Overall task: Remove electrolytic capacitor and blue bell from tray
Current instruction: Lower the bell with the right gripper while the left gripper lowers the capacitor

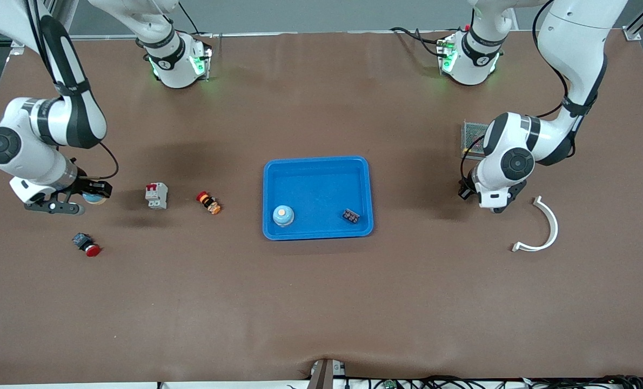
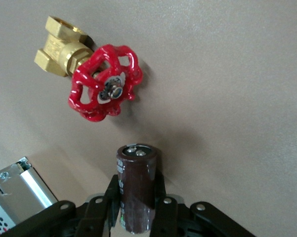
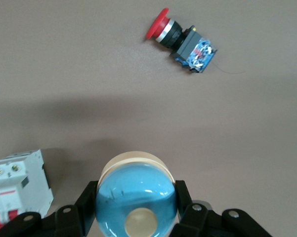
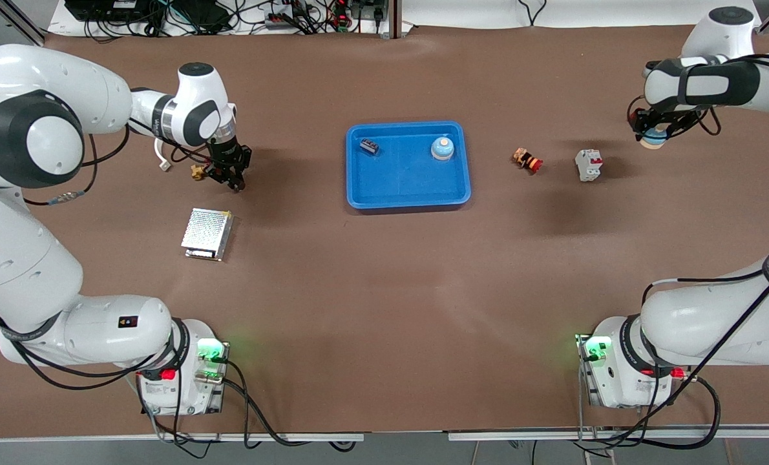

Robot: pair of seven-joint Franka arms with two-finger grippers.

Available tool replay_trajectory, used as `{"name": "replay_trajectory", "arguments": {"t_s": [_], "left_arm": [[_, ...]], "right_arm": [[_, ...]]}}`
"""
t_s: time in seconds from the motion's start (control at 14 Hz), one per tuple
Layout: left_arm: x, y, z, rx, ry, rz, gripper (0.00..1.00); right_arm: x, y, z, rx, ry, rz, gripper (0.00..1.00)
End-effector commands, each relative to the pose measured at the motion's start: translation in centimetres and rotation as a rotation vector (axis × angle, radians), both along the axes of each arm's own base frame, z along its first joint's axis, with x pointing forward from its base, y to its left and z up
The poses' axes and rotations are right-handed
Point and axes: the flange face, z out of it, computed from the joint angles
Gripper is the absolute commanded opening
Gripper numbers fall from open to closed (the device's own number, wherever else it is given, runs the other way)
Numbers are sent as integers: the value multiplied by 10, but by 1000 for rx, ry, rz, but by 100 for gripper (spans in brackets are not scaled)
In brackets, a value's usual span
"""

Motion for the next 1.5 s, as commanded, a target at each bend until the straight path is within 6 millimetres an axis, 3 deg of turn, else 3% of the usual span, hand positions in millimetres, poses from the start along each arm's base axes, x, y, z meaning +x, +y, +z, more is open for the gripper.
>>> {"name": "replay_trajectory", "arguments": {"t_s": [0.0, 0.14, 0.21, 0.57, 0.93, 1.21, 1.35, 1.42], "left_arm": [[-1, -1, -17, -7, -2, -13, 8], [4, -2, -19, -9, -3, -12, 75], [5, -3, -18, -7, -7, 0, 100], [29, -7, 2, 0, -28, 10, 100], [54, -20, 31, 10, -64, 73, 100], [70, -67, 54, 11, -135, 136, 100], [76, -97, 58, 4, -159, 149, 100], [80, -103, 60, -1, -167, 143, 100]], "right_arm": [[0, -13, -25, -7, -14, 10, 0], [-1, -18, -47, -1, -21, 6, 0], [-4, -18, -55, 3, -26, 8, 0], [-10, -21, -78, 11, -21, 2, 0], [-13, -20, -83, 15, -39, -1, 0], [-12, -19, -85, 18, -50, -7, 0], [-12, -19, -88, 21, -59, -8, 0], [-12, -18, -91, 21, -64, -6, 0]]}}
